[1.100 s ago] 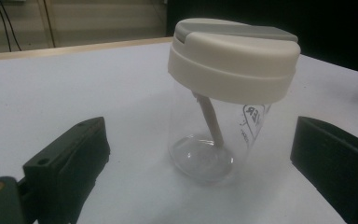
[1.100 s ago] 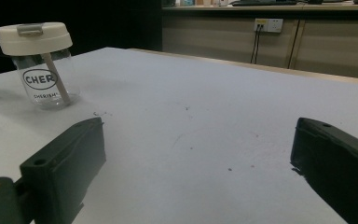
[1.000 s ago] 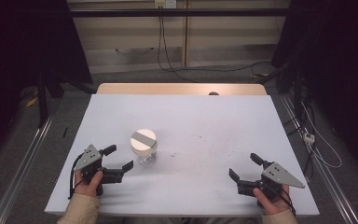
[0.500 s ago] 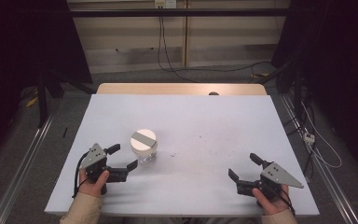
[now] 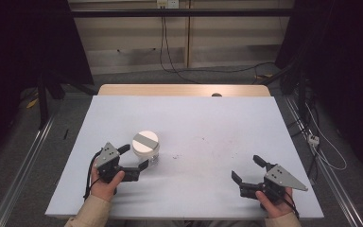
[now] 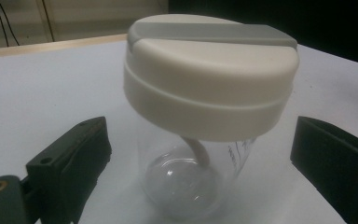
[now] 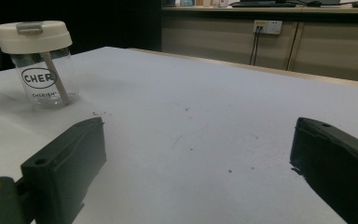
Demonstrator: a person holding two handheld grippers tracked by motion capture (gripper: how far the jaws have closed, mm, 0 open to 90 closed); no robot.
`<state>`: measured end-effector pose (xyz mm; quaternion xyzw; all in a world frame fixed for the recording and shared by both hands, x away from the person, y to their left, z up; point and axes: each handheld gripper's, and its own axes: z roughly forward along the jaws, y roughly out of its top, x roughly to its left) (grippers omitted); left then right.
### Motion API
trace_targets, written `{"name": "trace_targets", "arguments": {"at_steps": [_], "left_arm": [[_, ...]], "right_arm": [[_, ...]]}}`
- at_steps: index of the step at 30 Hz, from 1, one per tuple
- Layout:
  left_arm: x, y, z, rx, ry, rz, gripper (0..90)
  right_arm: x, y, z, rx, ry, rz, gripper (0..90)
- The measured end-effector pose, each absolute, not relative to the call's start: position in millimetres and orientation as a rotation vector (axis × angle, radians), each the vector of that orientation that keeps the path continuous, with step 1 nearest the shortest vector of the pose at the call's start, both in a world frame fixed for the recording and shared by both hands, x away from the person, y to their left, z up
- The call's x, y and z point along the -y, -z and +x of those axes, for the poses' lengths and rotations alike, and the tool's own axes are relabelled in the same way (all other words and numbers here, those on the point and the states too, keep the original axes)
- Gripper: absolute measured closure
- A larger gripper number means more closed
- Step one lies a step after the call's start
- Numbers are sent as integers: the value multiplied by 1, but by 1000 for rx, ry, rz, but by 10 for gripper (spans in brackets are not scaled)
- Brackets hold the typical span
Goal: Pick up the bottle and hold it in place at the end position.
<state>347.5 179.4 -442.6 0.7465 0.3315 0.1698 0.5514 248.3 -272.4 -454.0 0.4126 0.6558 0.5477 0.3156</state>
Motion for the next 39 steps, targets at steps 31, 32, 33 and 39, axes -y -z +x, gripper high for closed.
{"name": "trace_targets", "arguments": {"at_steps": [31,32,33,39], "left_arm": [[-135,451,362,-872,-515,1792,47],[-134,452,362,-883,-521,1794,48],[-133,452,362,-887,-524,1794,54],[-130,452,362,-908,-547,1781,72]], "right_arm": [[272,453,248,-1732,-1450,1080,34],[272,453,248,-1733,-1451,1080,34],[272,454,248,-1733,-1452,1081,34],[273,453,248,-1729,-1457,1081,35]]}}
